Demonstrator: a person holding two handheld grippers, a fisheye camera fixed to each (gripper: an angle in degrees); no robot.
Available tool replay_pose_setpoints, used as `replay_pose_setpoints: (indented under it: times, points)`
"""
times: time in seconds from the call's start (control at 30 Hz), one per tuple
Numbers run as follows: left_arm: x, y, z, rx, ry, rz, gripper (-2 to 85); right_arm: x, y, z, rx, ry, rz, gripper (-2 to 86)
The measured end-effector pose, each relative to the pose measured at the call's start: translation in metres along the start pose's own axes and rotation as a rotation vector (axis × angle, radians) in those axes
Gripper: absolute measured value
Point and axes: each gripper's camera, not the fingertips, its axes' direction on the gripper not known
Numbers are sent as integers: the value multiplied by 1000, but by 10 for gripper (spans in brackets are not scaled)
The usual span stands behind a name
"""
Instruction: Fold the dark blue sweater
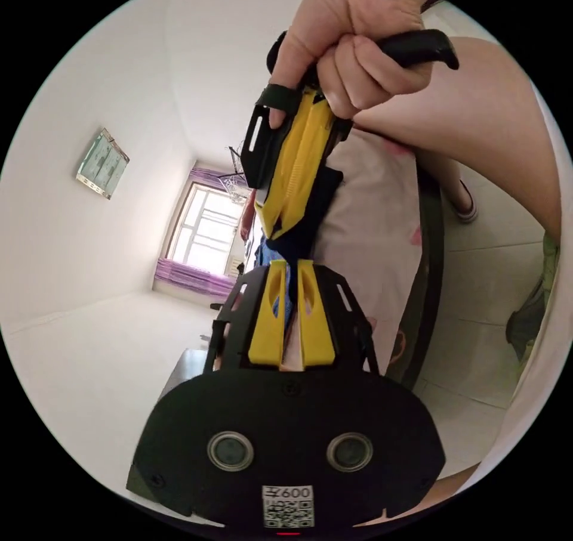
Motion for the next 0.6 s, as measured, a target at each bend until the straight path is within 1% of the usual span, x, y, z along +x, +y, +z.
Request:
replay_pose_setpoints:
  times: [0.03, 0.1, 0.13, 0.17, 0.2, 0.23, 0.27, 0.3, 0.37, 0.4, 0.47, 0.5, 0.53, 0.6]
  points:
    - [-12, 1, 0, 36, -1, -57, 25, -5, 4, -5, 42, 21, -30, 9]
    - [-32, 2, 4, 60, 20, -120, 19, -20, 13, -12, 123, 114, -123, 63]
    - [-39, 1, 6, 60, 50, -123, 18, -35, 20, -13, 152, 209, -210, 109]
    - [-55, -1, 13, 57, 138, -136, 15, -51, 27, -9, 160, 309, -300, 151]
    - [-74, -4, 23, 37, 247, -148, 14, -61, 30, -5, 158, 359, -354, 159]
    - [-94, -7, 35, 7, 354, -169, 13, -80, 40, 5, 148, 454, -483, 177]
    - [-103, -8, 42, -8, 406, -180, 12, -99, 52, 18, 132, 539, -635, 179]
    - [-123, -8, 54, -41, 489, -216, 12, -107, 60, 26, 120, 580, -714, 180]
    - [-151, -6, 70, -50, 576, -287, 11, -127, 86, 60, 91, 743, -943, 174]
    - [-168, -3, 79, -54, 621, -329, 11, -129, 90, 69, 68, 770, -976, 172]
    - [-189, -1, 91, -60, 676, -374, 11, -131, 100, 109, -75, 832, -1061, 163]
    - [-201, 1, 100, -66, 714, -408, 11, -131, 103, 119, -98, 850, -1079, 159]
    - [-212, 2, 108, -78, 765, -434, 11, -131, 109, 135, -88, 880, -1101, 151]
    - [-225, 2, 119, -99, 809, -446, 11, -130, 110, 148, -65, 859, -1091, 126]
